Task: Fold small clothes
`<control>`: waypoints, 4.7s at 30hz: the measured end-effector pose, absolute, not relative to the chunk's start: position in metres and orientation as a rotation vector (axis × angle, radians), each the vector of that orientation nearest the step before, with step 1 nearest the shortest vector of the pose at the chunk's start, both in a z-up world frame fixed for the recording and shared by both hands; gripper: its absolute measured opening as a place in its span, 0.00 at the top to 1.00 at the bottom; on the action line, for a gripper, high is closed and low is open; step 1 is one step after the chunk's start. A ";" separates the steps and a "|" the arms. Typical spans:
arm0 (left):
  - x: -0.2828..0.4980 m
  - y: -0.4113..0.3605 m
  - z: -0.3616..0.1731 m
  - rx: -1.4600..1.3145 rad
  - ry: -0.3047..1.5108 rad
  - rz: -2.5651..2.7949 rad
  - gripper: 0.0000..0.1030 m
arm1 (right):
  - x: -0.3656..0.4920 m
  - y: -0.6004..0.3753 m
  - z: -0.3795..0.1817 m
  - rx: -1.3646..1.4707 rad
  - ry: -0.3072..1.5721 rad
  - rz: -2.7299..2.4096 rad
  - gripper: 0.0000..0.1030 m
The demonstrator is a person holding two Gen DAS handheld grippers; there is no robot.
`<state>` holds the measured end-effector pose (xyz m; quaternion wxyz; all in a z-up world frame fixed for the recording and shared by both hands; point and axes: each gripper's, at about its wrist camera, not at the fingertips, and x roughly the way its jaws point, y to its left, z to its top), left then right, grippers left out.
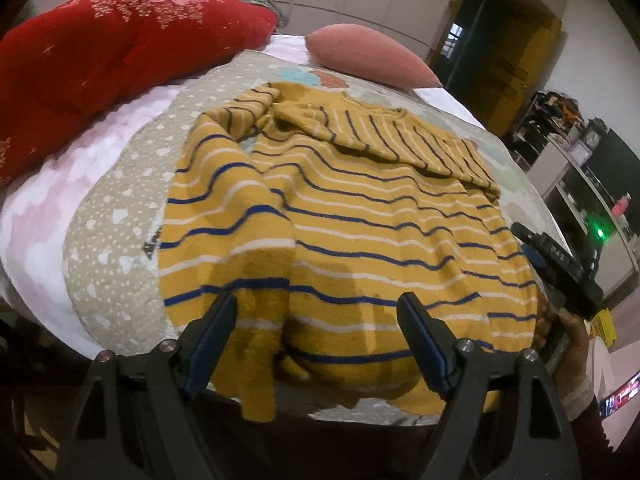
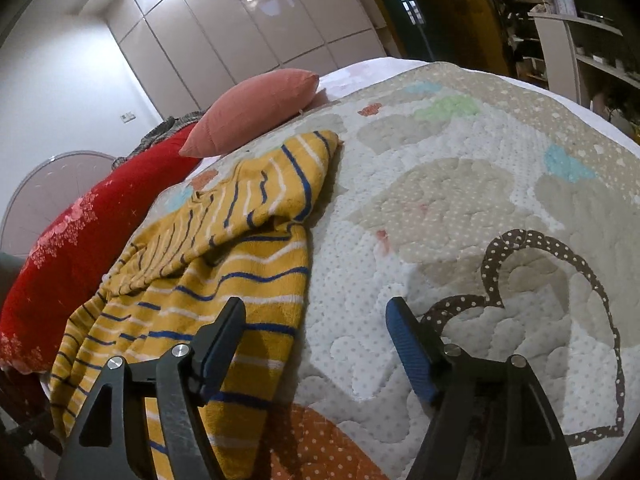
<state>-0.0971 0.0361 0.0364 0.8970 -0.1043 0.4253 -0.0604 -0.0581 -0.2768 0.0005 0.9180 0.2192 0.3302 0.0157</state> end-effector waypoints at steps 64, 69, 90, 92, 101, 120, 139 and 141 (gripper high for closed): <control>-0.082 0.057 -0.002 -0.345 0.912 -0.263 0.90 | -0.158 -0.209 -0.011 0.452 0.877 0.385 0.25; -0.100 0.082 0.030 -0.404 0.931 -0.313 0.91 | -0.157 -0.217 0.003 0.510 0.901 0.487 0.90; -0.141 0.118 0.043 -0.350 0.858 -0.083 0.35 | -0.183 -0.259 0.049 0.398 0.830 0.322 0.60; -0.138 0.116 0.041 -0.352 0.864 -0.087 0.35 | -0.174 -0.248 0.058 0.379 0.802 0.346 0.53; -0.137 0.129 0.035 -0.382 0.871 -0.057 0.33 | -0.140 -0.191 0.072 0.280 0.787 0.458 0.45; -0.136 0.154 0.030 -0.430 0.853 0.026 0.32 | -0.097 -0.159 0.039 0.261 0.845 0.452 0.37; -0.063 0.294 0.030 -0.763 0.669 0.150 0.23 | -0.091 -0.147 0.012 0.232 0.852 0.437 0.30; -0.042 0.306 0.022 -0.822 0.678 0.143 0.23 | -0.091 -0.147 0.011 0.226 0.850 0.431 0.30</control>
